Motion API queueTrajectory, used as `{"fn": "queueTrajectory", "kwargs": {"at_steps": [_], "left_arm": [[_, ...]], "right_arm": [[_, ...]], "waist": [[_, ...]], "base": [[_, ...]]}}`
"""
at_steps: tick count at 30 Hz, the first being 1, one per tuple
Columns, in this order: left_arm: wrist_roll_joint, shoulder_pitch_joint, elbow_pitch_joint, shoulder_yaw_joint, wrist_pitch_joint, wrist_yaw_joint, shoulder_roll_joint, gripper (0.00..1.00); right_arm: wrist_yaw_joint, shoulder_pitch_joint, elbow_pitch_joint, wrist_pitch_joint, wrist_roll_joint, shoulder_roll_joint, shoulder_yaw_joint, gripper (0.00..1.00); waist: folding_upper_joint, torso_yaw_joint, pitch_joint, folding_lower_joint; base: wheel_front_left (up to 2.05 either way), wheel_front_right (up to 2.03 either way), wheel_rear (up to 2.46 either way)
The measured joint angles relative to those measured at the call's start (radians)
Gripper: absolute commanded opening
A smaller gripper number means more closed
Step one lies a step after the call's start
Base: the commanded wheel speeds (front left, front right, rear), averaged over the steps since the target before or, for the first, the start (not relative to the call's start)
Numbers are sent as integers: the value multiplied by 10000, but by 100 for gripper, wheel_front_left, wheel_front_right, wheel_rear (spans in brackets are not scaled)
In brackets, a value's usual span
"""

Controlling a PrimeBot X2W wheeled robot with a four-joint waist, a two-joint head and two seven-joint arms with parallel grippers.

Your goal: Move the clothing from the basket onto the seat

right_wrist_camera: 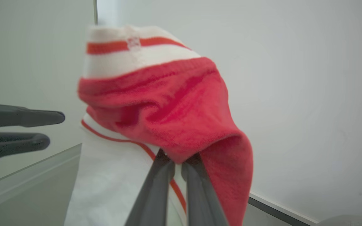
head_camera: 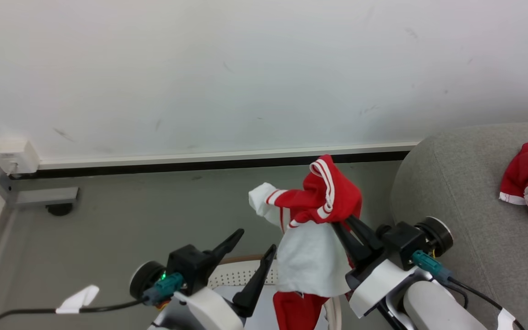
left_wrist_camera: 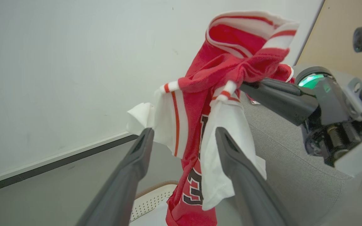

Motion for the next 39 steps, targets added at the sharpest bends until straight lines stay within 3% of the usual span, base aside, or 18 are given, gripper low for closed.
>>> {"fn": "queueTrajectory", "kwargs": {"at_steps": [11, 29, 39], "left_arm": [[21, 201, 890, -284, -943, -405, -286, 100], [272, -247, 1104, -579, -1369, -627, -677, 100], [564, -1001, 986, -938, -1386, -1007, -871, 100]], "right_arm": [[0, 54, -575, 0, -75, -464, -435, 0], [0, 359, -2213, 217, -159, -1593, -1524, 0], [0, 732, -3480, 671, -255, -1776, -2991, 0]], "waist": [[0, -759, 92, 0], [0, -3361, 668, -1], [0, -3650, 1753, 0]], "base": [[0, 0, 0], [0, 0, 0], [0, 0, 0]]}}
